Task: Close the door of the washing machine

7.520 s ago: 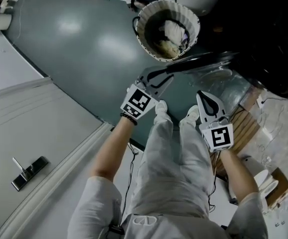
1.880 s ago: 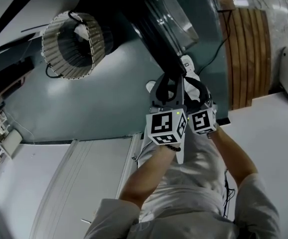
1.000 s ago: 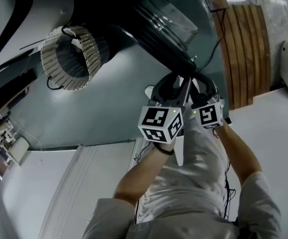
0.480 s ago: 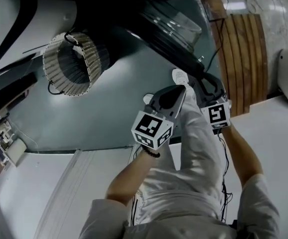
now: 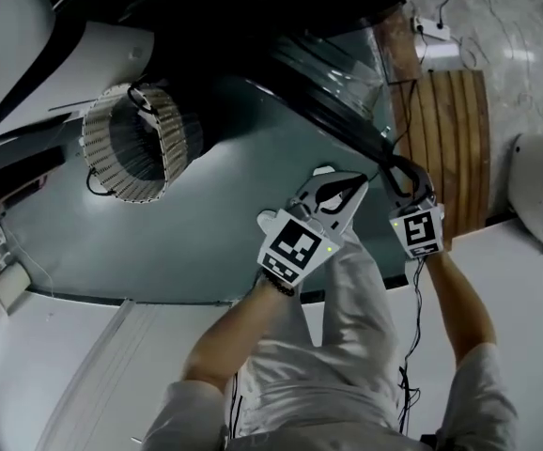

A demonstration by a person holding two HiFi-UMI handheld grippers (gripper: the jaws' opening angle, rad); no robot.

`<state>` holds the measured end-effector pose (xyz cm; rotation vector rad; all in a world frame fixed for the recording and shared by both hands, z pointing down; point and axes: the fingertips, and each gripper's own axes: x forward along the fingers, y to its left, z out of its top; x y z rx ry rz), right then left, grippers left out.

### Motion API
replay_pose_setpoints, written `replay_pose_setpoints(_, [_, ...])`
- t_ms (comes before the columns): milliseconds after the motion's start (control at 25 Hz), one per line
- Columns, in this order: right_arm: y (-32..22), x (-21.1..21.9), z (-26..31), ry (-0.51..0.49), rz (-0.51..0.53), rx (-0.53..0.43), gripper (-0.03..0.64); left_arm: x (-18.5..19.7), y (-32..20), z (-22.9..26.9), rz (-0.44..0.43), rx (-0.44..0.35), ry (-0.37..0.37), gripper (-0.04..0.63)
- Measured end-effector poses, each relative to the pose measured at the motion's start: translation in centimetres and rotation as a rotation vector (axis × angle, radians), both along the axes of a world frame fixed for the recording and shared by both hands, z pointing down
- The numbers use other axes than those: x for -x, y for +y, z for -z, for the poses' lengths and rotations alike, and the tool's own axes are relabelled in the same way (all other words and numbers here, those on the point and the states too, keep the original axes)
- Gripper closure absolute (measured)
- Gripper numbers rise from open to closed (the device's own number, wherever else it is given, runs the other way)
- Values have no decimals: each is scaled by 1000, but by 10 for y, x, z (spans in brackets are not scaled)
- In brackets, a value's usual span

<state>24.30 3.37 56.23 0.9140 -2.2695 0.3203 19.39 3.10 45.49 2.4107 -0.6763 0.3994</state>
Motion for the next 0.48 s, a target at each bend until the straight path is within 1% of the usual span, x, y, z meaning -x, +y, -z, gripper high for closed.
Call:
replay_pose_setpoints(80, [-15, -10, 0, 1, -11, -14, 532, -8, -8, 0, -34, -31, -12, 592])
replay_pose_setpoints(240, [-44, -30, 0, 26, -6, -27, 525, -16, -31, -2, -30, -46, 1, 592])
replay_pose_setpoints(360, [-60, -39, -1, 43, 44, -36, 523, -20, -47, -5, -37, -55, 2, 592])
replay_pose_setpoints(480, [-72, -44, -1, 58, 121, -27, 526, -25, -63, -5, -71, -74, 4, 592])
